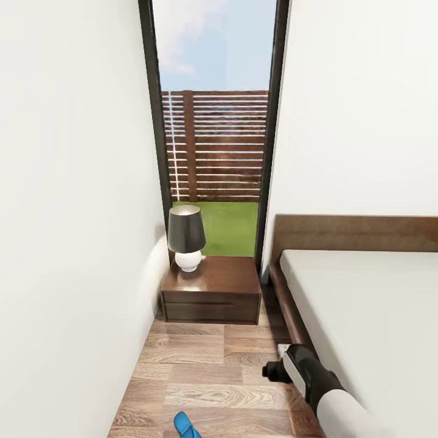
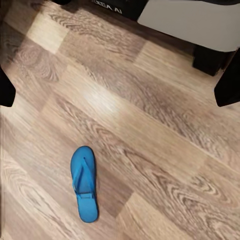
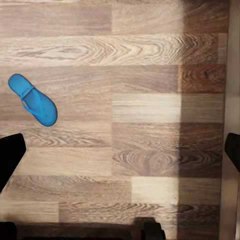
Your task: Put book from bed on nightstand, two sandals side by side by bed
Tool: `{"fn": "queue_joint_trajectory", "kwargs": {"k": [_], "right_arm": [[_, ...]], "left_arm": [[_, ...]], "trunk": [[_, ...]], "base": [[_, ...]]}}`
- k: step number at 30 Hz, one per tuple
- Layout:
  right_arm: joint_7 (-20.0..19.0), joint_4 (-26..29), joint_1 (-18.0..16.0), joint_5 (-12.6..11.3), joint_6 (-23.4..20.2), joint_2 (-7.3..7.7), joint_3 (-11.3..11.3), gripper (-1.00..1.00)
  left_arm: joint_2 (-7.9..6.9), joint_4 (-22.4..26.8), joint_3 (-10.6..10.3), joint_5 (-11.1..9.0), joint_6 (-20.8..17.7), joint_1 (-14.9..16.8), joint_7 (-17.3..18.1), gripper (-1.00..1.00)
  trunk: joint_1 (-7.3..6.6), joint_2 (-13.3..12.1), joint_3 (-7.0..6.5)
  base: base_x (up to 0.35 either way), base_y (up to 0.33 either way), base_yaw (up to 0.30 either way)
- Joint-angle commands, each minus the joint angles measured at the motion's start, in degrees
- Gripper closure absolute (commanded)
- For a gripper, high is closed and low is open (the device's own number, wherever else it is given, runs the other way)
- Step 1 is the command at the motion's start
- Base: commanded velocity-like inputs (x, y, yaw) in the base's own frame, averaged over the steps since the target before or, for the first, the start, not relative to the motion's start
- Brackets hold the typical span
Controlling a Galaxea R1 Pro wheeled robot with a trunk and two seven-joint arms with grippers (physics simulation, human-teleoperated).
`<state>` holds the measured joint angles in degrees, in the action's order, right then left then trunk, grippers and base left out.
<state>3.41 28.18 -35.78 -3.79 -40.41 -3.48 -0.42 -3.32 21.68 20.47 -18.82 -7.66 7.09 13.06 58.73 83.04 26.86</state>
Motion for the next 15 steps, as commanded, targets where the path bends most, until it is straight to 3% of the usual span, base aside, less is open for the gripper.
{"fn": "queue_joint_trajectory", "kwargs": {"k": [1, 10, 15], "right_arm": [[0.4, -0.1, -1.1, -0.3, -0.7, -0.48, 0.0, -1.00], [0.5, -6.0, -12.5, -0.3, -7.1, -4.28, -0.1, -1.00], [0.6, -8.7, -17.8, -0.3, -9.6, -5.03, -0.1, -1.00]], "left_arm": [[0.02, 0.3, 0.4, -0.9, -0.8, 0.1, 0.3, -1.00], [-0.34, 6.0, 0.5, -4.1, -2.6, 0.6, 0.5, -1.00], [-0.19, 11.9, 0.5, -5.8, -7.9, 0.6, 0.7, -1.00]], "trunk": [[0.00, 0.0, 0.07], [0.00, 0.0, 0.07], [0.00, 0.0, 0.07]], "base": [[0.000, 0.000, 0.000], [0.000, 0.000, 0.000], [0.000, 0.000, 0.000]]}}
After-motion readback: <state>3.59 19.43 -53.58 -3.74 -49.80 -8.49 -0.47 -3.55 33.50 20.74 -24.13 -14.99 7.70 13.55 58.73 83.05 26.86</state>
